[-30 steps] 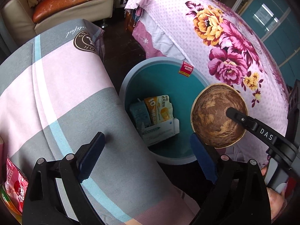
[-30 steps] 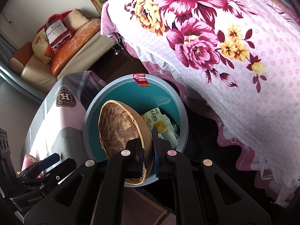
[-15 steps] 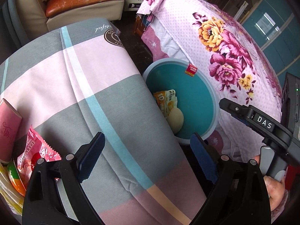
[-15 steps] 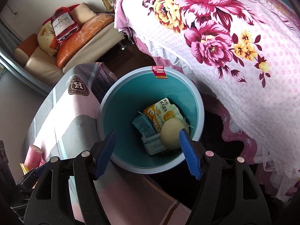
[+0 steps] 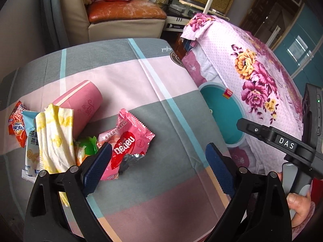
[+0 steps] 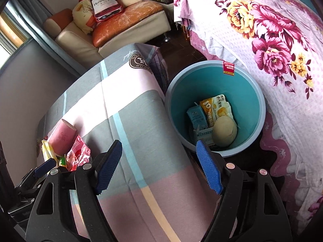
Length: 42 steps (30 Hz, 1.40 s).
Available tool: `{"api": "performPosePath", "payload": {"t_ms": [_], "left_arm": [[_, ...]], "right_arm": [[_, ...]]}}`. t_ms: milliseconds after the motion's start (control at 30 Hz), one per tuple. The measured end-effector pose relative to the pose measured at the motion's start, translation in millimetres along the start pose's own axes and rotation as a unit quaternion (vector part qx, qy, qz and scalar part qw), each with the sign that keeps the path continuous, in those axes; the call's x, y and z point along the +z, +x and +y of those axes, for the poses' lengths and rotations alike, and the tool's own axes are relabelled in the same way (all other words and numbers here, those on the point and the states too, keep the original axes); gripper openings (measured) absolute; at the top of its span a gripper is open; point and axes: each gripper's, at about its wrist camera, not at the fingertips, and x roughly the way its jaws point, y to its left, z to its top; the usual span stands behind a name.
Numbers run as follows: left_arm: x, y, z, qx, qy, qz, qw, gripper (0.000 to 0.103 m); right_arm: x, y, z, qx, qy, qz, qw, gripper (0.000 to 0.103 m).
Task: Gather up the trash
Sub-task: 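Move both tools back to the table toward the tissue and yogurt cup, then grasp the yellow-patterned tissue with the right tool while the left tool grasps the white yogurt cup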
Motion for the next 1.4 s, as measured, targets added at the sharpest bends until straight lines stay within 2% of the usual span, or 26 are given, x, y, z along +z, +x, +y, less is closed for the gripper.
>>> {"api": "performPosePath", "payload": {"t_ms": [200,367,433,567,733,967,1167,1200,1333,1400], "left_arm": [[-20,-29,59,0.014,-0.048,-0.019,0.9986,0.094],[-38,-44,115,0.041,-0.092,-0.031,0.9944,0.096],[-46,-46,135,0.055,-0.108,-0.030,0.9922,0.096],[-60,-46,169,0.054,-0.137,-0.022,0.9889,0.096],[-70,-44,193,0.050,-0.145,-0.019,0.9880,0.096],[-78,-41,213,0.041,-0.153,-0.017,0.9873,0.096],[-81,-35,221,0.035,-0.161,-0.009,0.9862,0.096],[-82,-34,222,0.035,-0.162,-0.007,0.9862,0.096],[-84,-32,224,0.031,-0.163,-0.004,0.9861,0.096],[-83,-34,223,0.031,-0.161,-0.008,0.9864,0.096]], "right_arm": [[-14,3,61,0.020,-0.058,0.021,0.998,0.072],[-26,13,112,0.047,-0.102,0.047,0.993,0.072],[-32,19,129,0.055,-0.118,0.058,0.990,0.072],[-44,32,164,0.068,-0.146,0.080,0.984,0.072],[-55,48,200,0.082,-0.171,0.101,0.977,0.072],[-61,69,242,0.090,-0.197,0.112,0.970,0.058],[-62,83,258,0.092,-0.207,0.118,0.967,0.055],[-63,85,260,0.091,-0.210,0.117,0.966,0.054],[-65,92,264,0.088,-0.219,0.119,0.964,0.026],[-66,91,262,0.092,-0.220,0.115,0.964,0.016]]}}
